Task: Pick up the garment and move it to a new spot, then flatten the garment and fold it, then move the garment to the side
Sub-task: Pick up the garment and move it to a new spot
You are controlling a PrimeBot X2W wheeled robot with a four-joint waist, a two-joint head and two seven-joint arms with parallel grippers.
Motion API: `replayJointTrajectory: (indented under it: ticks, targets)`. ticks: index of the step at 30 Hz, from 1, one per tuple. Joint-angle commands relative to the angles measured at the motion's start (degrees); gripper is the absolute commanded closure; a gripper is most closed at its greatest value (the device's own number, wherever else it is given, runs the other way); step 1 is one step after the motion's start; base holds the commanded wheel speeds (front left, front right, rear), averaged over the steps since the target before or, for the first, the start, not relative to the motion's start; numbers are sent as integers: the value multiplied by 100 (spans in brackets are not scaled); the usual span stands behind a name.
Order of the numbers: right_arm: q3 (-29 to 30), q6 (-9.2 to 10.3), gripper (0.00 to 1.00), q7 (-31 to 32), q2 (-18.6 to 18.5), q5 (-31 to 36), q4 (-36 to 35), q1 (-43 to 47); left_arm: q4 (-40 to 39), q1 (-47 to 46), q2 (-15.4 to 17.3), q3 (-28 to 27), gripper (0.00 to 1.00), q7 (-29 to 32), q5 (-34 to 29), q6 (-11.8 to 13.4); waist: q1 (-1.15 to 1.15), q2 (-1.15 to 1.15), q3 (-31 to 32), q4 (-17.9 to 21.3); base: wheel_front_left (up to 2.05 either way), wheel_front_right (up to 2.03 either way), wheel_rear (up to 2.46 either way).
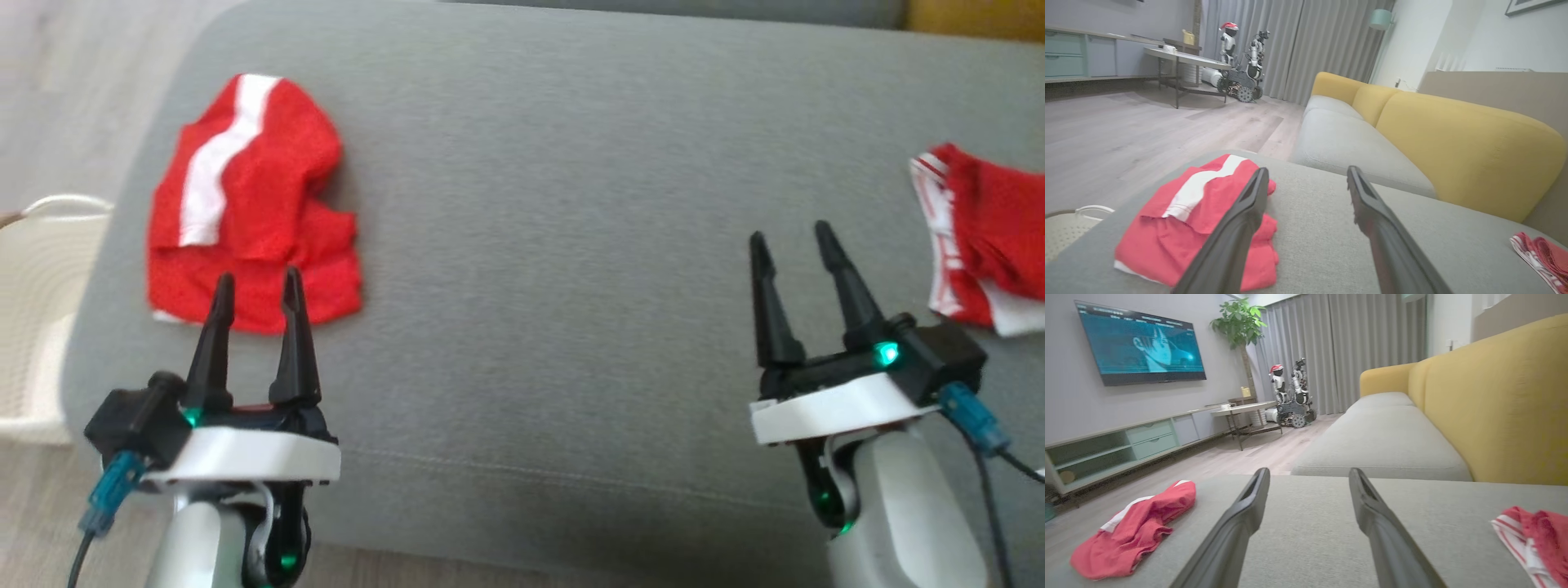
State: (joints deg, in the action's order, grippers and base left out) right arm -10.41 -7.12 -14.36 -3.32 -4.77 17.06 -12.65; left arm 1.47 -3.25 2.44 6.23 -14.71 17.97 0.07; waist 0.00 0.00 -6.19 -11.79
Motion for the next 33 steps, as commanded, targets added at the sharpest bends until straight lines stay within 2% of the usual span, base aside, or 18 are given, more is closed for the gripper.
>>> replayJointTrajectory:
  ticks: [1, 11, 17, 29, 33]
  targets:
    - [-198, -36, 0, -63, 44, -74, -152, 4, -235, -55, 43, -213, 0, -29, 3, 4, 0, 0, 66, -241, 0, 0, 0]
    - [-494, -36, 0, -63, 44, -223, -35, 93, -317, 243, 43, -314, 0, -29, -34, -2, 0, 0, 238, -1027, 0, 0, 0]
    - [-567, -36, 0, -63, 44, -272, -4, 143, -338, 353, 43, -382, 0, -29, -54, -11, 0, 0, 323, -1308, 0, 0, 0]
    - [-610, -36, 0, -60, 44, -272, -1, 93, -439, 320, 43, -545, 0, -29, -27, 9, 0, 0, 206, -1302, 0, 0, 0]
    - [-589, -36, 0, 10, 44, -143, -65, -7, -263, 155, 51, -701, 0, -29, -229, -229, 0, 0, -5, -1147, 0, 0, 0]
